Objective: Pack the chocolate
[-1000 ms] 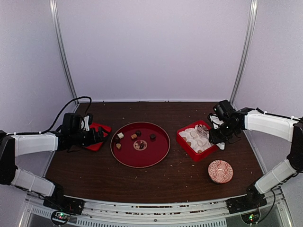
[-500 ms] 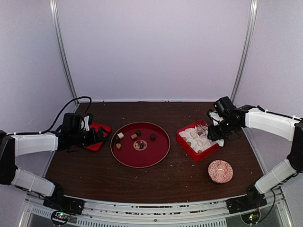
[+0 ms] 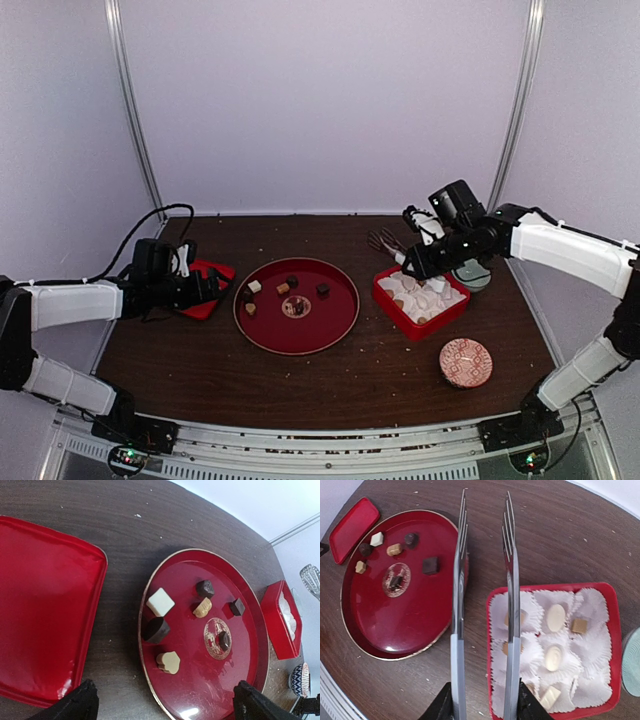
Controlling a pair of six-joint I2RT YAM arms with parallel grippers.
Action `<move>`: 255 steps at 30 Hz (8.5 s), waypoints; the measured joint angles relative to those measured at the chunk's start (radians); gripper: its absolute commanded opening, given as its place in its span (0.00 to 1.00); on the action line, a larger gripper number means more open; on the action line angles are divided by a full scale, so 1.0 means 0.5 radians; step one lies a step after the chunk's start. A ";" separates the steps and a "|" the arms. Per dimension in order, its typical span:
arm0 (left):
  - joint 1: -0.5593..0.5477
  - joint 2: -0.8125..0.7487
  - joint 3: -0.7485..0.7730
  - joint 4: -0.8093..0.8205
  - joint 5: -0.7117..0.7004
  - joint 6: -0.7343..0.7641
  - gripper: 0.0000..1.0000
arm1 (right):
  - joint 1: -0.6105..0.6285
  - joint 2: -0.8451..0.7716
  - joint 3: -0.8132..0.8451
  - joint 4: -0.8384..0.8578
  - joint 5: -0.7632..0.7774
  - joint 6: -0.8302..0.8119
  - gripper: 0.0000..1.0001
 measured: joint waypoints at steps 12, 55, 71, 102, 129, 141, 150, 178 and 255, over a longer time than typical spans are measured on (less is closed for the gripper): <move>-0.005 0.000 0.000 0.000 -0.011 0.000 0.96 | 0.449 0.693 0.541 0.033 -0.050 0.003 0.39; -0.005 0.026 0.000 0.005 -0.020 0.002 0.96 | 0.642 1.537 1.276 -0.117 -0.081 -0.023 0.34; -0.005 0.027 0.000 0.005 -0.021 0.002 0.96 | 0.642 1.386 1.141 -0.158 -0.066 -0.054 0.25; -0.014 0.064 0.000 0.018 -0.013 -0.002 0.96 | -0.188 -0.403 -0.406 -0.112 0.060 0.023 0.25; -0.031 0.079 0.026 0.019 -0.014 -0.002 0.96 | -0.446 -0.389 -0.565 -0.321 0.219 -0.001 0.37; -0.031 0.093 0.027 0.020 -0.013 -0.002 0.96 | -0.446 -0.391 -0.565 -0.322 0.233 -0.021 0.38; -0.052 0.094 0.031 0.021 -0.013 -0.003 0.96 | -0.328 -0.422 -0.460 -0.319 0.172 -0.040 0.37; -0.076 0.204 0.031 0.090 0.004 -0.018 0.94 | 0.719 0.769 0.521 0.029 -0.037 -0.109 0.36; -0.110 0.609 0.266 0.200 0.097 0.005 0.92 | 0.516 0.079 -0.101 -0.031 0.063 -0.121 0.20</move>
